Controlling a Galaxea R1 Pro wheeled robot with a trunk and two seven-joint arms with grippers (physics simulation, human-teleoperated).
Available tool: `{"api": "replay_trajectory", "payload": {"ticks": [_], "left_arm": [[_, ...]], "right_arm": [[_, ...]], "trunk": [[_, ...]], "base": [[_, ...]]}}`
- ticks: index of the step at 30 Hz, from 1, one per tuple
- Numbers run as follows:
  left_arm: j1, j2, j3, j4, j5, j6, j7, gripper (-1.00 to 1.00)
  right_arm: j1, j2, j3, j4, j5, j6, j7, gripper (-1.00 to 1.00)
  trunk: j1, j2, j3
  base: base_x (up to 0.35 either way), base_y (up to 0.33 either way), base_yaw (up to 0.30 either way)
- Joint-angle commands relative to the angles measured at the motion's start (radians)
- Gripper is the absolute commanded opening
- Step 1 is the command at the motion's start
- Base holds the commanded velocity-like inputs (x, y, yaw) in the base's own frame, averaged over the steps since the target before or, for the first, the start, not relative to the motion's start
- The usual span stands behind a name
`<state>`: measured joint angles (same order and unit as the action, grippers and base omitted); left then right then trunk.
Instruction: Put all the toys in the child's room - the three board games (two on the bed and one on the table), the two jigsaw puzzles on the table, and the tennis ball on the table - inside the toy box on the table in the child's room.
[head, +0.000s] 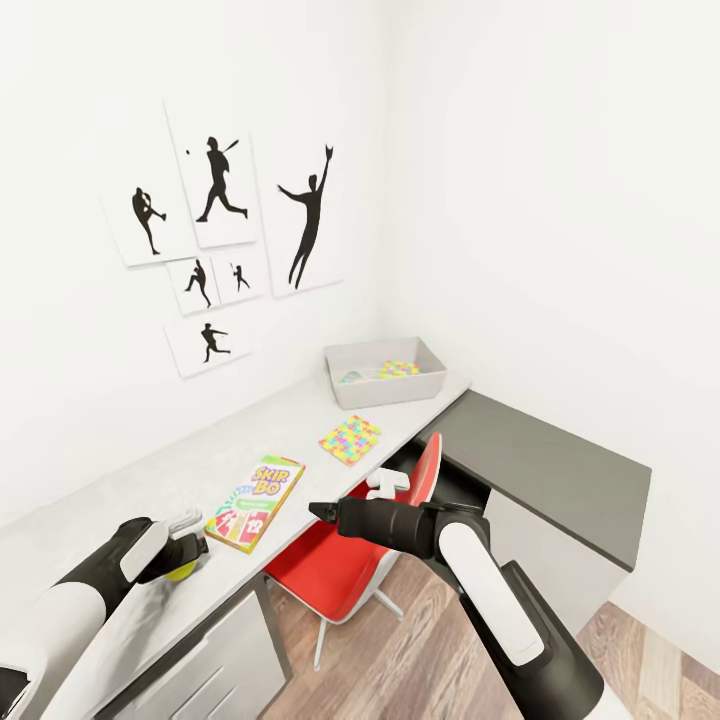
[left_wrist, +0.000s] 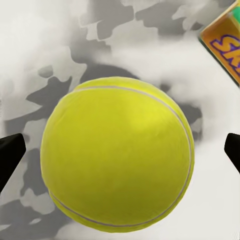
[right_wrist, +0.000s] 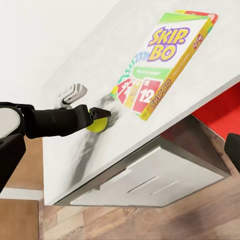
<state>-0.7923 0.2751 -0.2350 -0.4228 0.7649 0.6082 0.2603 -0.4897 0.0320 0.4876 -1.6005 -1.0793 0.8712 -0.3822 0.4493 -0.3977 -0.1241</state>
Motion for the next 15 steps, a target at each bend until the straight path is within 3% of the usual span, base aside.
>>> {"api": "replay_trajectory", "payload": {"ticks": [1,15], "left_arm": [[-0.001,0.001,-0.007,-0.002,0.01,0.001,0.008,1.0],[-0.001,0.001,-0.008,-0.002,0.006,-0.01,0.008,1.0]], "right_arm": [[-0.001,0.0,0.0,-0.001,-0.01,0.002,-0.01,1.0],[-0.001,0.0,0.0,-0.001,-0.01,0.002,-0.01,1.0]], "trunk": [[0.001,-0.002,-0.003],[0.001,-0.002,-0.004]], "base": [[0.0,0.0,0.0],[0.0,0.0,0.0]]}}
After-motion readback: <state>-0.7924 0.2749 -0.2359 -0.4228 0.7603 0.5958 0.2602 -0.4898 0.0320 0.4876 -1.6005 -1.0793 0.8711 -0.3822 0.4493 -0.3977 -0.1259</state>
